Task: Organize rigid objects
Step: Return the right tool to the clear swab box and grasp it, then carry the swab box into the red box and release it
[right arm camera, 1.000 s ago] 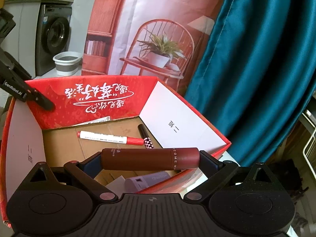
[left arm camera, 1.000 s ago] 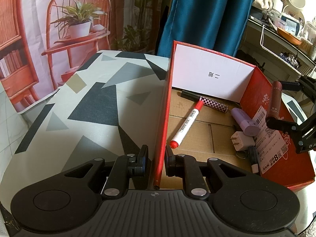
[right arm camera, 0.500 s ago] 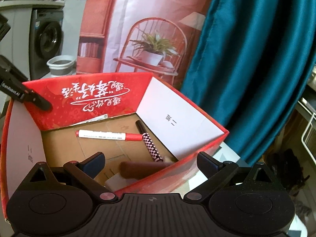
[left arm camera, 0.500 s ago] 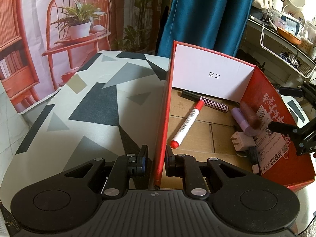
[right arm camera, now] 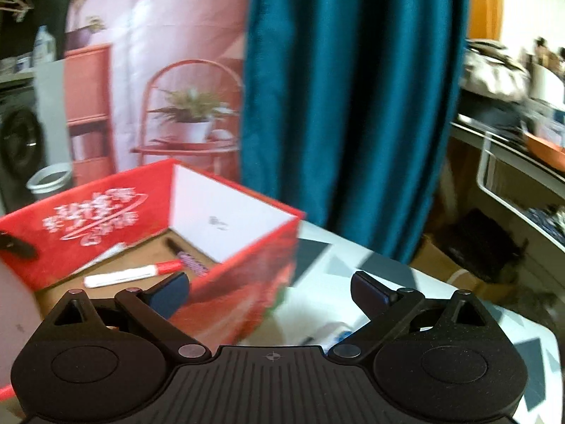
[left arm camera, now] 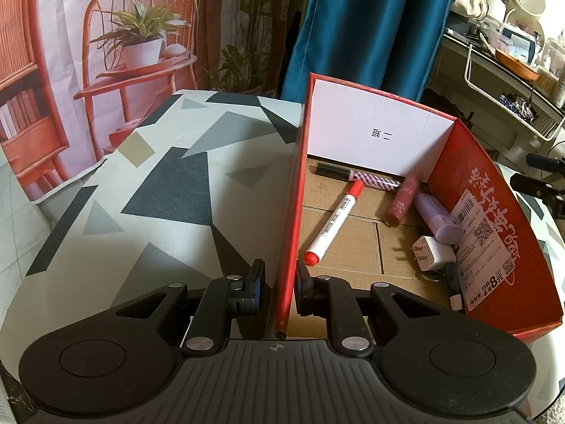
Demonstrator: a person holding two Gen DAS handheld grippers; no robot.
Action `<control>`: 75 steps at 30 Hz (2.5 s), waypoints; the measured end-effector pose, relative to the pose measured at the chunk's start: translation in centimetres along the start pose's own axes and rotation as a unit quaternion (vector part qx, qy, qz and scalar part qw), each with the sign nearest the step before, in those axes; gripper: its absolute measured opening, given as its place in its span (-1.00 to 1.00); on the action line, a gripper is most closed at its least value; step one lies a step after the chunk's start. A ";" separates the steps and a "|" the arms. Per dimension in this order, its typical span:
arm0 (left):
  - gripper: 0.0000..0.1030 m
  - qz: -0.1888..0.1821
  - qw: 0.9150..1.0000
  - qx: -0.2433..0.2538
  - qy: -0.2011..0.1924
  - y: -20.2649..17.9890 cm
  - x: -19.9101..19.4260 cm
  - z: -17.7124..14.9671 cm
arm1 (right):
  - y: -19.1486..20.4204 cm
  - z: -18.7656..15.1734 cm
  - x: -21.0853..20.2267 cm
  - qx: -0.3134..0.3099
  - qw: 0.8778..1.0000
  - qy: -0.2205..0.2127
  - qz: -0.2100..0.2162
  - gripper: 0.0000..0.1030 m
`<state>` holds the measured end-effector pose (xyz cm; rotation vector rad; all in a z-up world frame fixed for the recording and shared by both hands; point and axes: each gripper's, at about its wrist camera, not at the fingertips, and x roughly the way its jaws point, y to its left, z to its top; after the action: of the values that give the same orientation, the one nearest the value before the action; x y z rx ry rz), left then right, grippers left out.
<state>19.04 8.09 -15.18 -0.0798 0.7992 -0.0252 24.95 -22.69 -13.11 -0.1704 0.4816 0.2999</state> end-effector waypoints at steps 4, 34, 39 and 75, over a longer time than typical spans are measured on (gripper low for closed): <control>-0.64 0.000 1.000 0.000 0.000 0.0 0.0 0.0 | -1.6 -1.3 1.5 0.024 0.999 0.025 -0.025 0.82; -0.64 0.007 1.000 0.008 0.002 -0.2 0.2 0.0 | -3.4 -6.6 9.9 0.137 0.975 0.142 -0.098 0.14; -0.64 0.007 1.000 0.004 0.000 -0.2 0.2 0.0 | -1.2 -7.5 7.8 0.091 0.983 0.141 -0.068 0.13; -0.64 0.004 1.000 -0.003 -0.001 -0.1 0.2 -0.1 | 1.1 -10.3 0.6 0.134 0.982 0.124 -0.040 0.03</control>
<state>19.10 8.01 -15.37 -0.0824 0.7982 -0.0150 20.71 -23.83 -22.51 0.0358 0.7547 0.1336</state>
